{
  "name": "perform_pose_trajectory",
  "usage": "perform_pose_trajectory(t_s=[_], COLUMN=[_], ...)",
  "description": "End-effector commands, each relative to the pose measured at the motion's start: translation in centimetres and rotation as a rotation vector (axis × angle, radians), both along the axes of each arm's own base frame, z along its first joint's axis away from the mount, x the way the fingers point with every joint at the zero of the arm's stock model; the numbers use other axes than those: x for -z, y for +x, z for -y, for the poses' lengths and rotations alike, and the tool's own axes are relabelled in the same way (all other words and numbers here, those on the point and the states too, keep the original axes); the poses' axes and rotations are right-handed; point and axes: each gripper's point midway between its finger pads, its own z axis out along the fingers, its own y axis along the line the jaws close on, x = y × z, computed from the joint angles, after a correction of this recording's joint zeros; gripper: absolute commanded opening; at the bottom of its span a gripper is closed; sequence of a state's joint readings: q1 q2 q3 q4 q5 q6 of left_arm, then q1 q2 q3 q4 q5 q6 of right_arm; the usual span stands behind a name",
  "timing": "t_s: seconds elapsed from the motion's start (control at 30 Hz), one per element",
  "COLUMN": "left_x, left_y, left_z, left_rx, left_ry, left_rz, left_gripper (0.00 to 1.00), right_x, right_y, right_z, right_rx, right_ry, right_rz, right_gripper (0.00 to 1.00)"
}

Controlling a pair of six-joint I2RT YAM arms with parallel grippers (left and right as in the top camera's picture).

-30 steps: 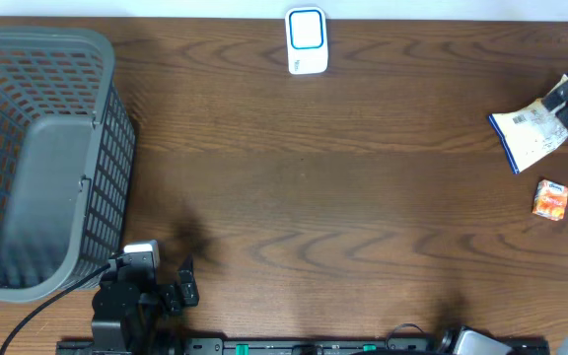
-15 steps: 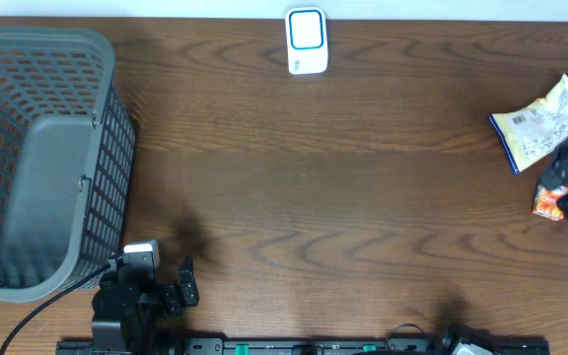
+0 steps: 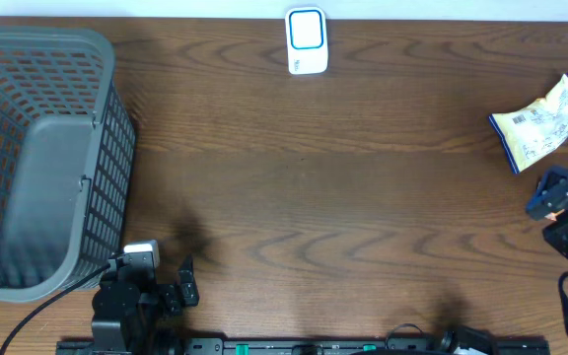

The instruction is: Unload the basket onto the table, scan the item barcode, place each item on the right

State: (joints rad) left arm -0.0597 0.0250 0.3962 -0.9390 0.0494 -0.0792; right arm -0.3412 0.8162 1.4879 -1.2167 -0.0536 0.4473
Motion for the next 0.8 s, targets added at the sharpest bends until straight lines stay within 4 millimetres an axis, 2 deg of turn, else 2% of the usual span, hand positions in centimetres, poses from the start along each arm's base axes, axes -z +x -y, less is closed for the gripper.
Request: perform_pose_trajectory(t_s=[0.0,0.2,0.47,0.63,0.77], left_x=[0.1,0.1,0.1,0.1,0.1], left_y=[0.0,0.0,0.0,0.0,0.0], left_z=[-0.2,-0.2,-0.2,-0.2,-0.2], left_rx=[-0.014,-0.014,-0.014,-0.014,-0.014], left_ry=[-0.003,-0.003,-0.003,-0.003,-0.003], left_rz=[-0.004,-0.004,-0.004,-0.004,-0.004], left_gripper=[1.00,1.00,1.00,1.00,1.00], right_x=[1.4,3.7,7.0,8.6,11.0], right_y=[0.6,2.4,3.1,3.5,3.8], right_z=[-1.7,-4.5,-7.0,-7.0,-6.4], right_rx=[-0.100,-0.245,-0.350,-0.346,-0.308], right_ry=[-0.025,-0.089,-0.121,-0.143,-0.154], right_rz=[0.069,0.311,0.564,0.680,0.698], right_gripper=[0.99,0.99,0.99,0.99,0.99])
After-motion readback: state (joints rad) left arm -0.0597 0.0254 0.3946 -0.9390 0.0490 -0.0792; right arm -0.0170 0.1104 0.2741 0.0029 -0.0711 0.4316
